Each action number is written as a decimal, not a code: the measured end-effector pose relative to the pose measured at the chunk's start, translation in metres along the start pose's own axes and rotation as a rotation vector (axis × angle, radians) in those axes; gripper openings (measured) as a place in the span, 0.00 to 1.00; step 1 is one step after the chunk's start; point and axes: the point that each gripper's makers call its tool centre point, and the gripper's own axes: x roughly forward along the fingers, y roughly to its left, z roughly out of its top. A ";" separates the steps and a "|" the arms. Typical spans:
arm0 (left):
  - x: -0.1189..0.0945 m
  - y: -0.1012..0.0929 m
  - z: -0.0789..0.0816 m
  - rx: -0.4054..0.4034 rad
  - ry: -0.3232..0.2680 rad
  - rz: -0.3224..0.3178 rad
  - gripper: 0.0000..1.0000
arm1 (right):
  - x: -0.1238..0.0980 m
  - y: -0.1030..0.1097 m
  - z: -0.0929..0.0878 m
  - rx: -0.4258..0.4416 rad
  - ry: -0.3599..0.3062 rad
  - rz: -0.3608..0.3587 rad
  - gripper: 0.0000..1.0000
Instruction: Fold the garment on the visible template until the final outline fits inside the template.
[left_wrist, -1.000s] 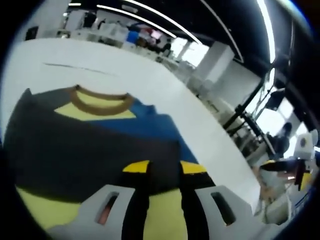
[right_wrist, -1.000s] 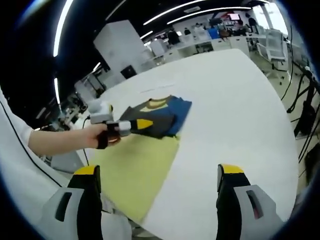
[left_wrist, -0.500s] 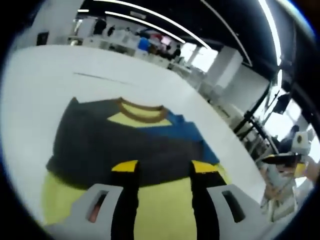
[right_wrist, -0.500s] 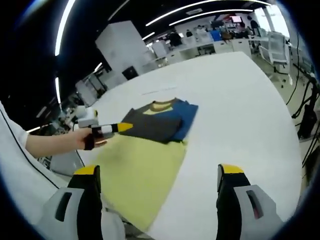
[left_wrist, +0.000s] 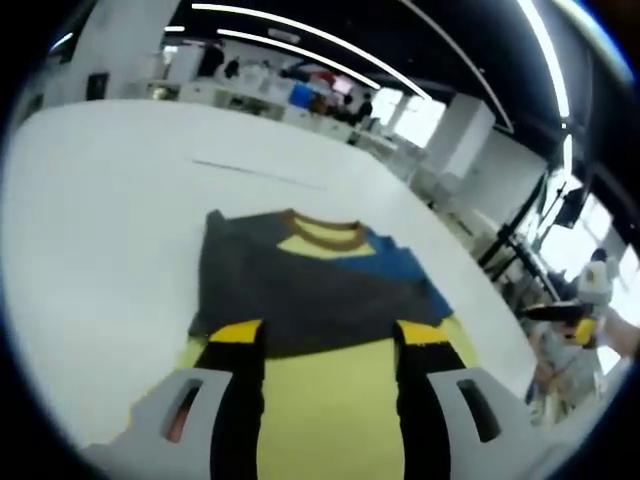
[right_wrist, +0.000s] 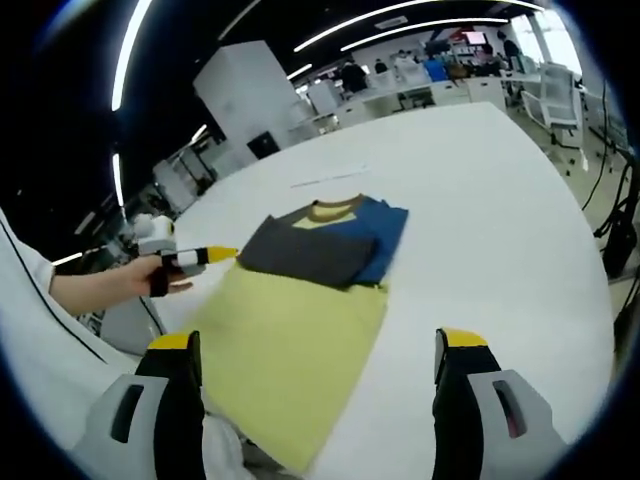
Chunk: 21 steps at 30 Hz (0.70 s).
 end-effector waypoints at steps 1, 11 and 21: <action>-0.002 0.001 0.000 0.000 0.001 0.002 0.50 | 0.002 0.001 0.000 0.000 0.002 0.002 0.96; -0.047 0.029 -0.011 0.005 0.034 0.050 0.61 | 0.010 0.007 -0.004 -0.020 0.028 0.015 0.96; -0.092 0.042 -0.016 -0.028 0.048 0.076 0.76 | 0.002 0.008 -0.003 -0.025 0.025 0.010 0.96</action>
